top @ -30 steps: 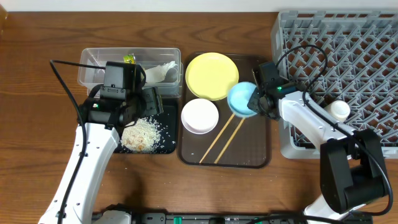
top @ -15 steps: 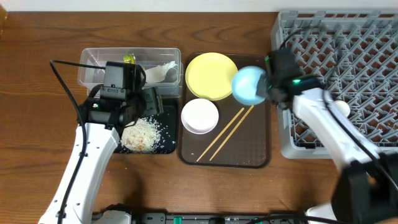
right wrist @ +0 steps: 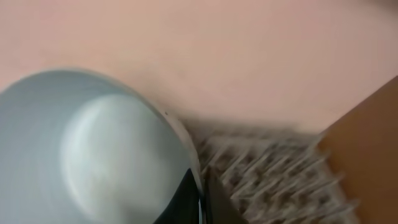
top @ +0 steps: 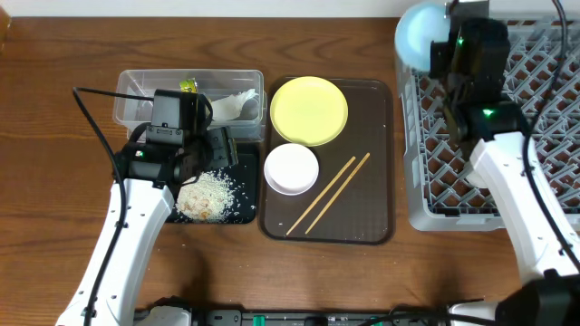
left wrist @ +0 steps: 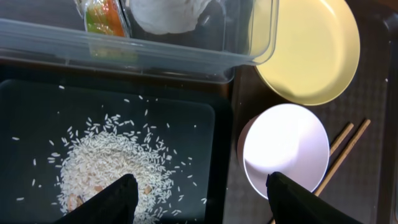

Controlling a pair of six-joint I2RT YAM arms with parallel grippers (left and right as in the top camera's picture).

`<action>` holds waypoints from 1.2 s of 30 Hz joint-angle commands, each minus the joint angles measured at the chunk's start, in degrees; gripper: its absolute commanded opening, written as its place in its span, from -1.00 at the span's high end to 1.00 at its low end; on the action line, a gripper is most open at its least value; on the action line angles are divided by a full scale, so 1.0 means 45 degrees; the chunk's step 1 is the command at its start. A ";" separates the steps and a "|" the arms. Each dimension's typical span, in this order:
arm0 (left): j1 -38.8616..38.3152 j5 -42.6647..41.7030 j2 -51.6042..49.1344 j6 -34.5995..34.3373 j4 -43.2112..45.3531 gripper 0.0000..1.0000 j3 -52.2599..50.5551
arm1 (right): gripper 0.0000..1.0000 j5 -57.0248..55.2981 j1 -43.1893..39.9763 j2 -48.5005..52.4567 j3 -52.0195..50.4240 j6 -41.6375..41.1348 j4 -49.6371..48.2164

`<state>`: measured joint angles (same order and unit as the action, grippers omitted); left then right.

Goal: Sort waste into correct bins and load items into the dishwasher rack

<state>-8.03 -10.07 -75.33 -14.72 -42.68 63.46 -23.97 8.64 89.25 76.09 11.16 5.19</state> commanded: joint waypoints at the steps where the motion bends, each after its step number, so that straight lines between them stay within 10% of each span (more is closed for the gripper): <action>1: 0.0029 0.0155 0.0019 0.0165 -0.0029 -0.38 0.0117 | 0.97 -0.3026 -0.0204 0.0641 0.0068 0.2191 -0.1365; 11: 0.0029 0.0155 0.0019 0.0165 -0.0029 -0.39 0.0117 | 0.97 -0.6674 -0.0661 0.4022 0.0068 0.5401 -0.7796; 36: 0.0029 0.0155 0.0019 0.0165 -0.0034 -0.39 0.0117 | 0.97 -0.6193 -0.0534 0.6892 0.0068 0.3988 -0.8335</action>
<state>-8.03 -10.09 -75.33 -14.74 -42.68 63.46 -52.07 5.58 119.26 76.23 31.44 -32.03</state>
